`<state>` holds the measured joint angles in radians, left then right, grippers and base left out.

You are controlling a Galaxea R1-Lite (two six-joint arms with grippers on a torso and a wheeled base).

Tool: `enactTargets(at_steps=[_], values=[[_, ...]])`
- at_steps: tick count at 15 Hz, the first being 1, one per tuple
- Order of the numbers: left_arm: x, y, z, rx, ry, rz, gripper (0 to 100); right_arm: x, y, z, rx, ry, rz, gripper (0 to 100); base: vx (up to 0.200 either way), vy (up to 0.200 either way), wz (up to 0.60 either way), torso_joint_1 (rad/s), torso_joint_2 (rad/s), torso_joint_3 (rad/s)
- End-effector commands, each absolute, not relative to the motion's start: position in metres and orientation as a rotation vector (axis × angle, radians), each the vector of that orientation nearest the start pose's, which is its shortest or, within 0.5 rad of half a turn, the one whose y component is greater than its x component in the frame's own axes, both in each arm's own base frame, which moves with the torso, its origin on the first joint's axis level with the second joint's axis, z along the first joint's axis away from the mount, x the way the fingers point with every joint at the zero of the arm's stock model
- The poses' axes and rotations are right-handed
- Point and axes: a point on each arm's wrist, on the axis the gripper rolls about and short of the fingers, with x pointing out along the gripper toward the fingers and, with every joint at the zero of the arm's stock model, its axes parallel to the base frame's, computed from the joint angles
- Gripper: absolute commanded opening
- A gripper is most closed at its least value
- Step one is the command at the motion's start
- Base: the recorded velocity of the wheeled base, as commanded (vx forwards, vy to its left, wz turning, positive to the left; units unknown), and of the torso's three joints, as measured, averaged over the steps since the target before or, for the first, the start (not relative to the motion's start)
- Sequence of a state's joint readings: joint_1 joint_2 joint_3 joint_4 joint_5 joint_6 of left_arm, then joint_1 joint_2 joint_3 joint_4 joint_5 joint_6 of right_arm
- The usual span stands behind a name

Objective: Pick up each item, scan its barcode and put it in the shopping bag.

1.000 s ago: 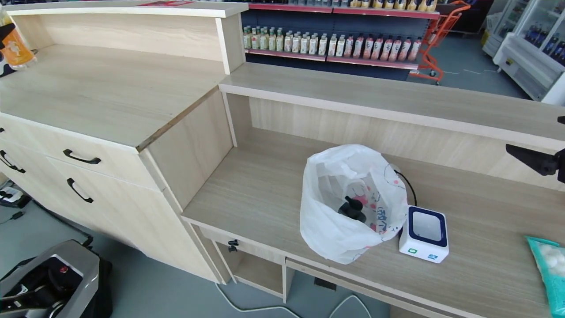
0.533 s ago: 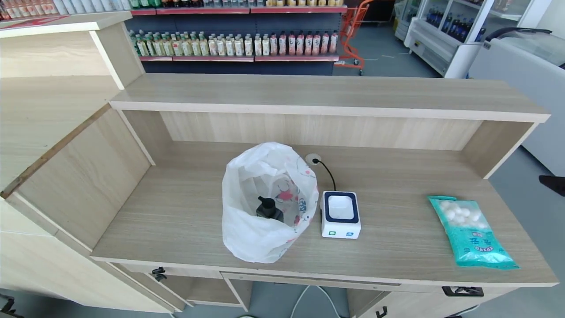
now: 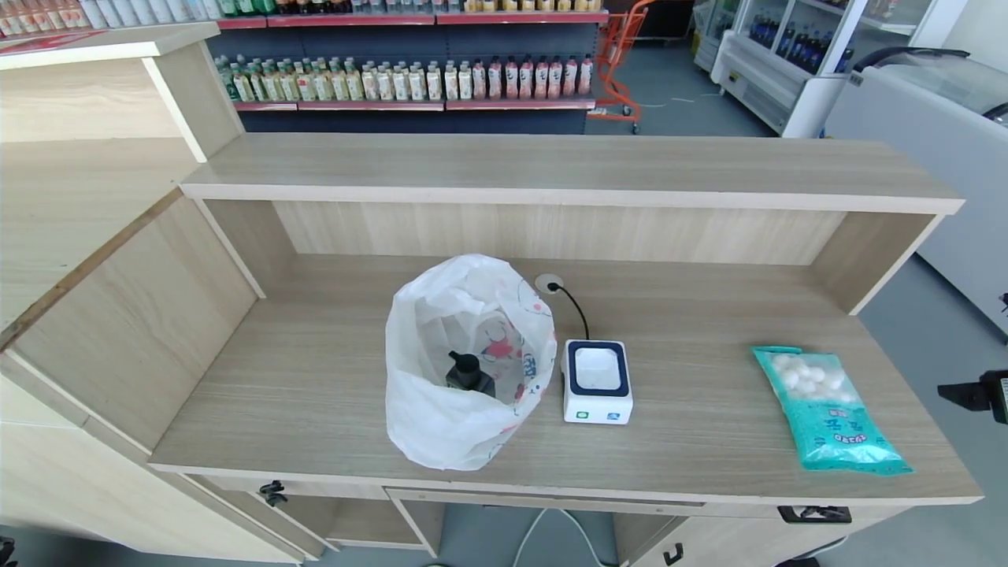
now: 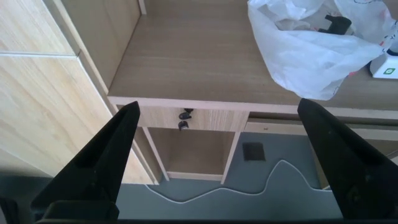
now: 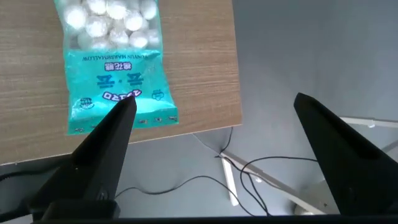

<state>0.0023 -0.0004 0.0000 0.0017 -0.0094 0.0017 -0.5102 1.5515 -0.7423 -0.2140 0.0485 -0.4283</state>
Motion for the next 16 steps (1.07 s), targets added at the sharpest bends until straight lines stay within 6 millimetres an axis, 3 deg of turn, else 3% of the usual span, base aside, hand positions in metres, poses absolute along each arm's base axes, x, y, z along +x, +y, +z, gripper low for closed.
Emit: enactTargets(at_steps=[1, 5, 11, 16], values=[[-0.023, 0.000, 0.075, 0.003, 0.002, -0.006, 100, 0.237, -0.135, 0.141, -0.220, 0.728, -0.307, 100, 0.000, 0.000, 0.00, 0.000, 0.00, 0.000], [-0.023, 0.000, 0.075, 0.003, 0.002, -0.006, 100, 0.243, -0.155, 0.131, -0.293, 0.710, -0.344, 100, 0.000, 0.000, 0.00, 0.000, 0.00, 0.000], [-0.023, 0.000, 0.075, 0.003, 0.002, -0.006, 100, 0.244, -0.163, 0.116, -0.204, 0.748, -0.362, 100, 0.000, 0.000, 0.00, 0.000, 0.00, 0.000], [-0.023, 0.000, 0.075, 0.003, 0.002, -0.006, 100, 0.254, -0.170, 0.087, -0.146, 0.824, -0.331, 100, 0.000, 0.000, 0.00, 0.000, 0.00, 0.000]])
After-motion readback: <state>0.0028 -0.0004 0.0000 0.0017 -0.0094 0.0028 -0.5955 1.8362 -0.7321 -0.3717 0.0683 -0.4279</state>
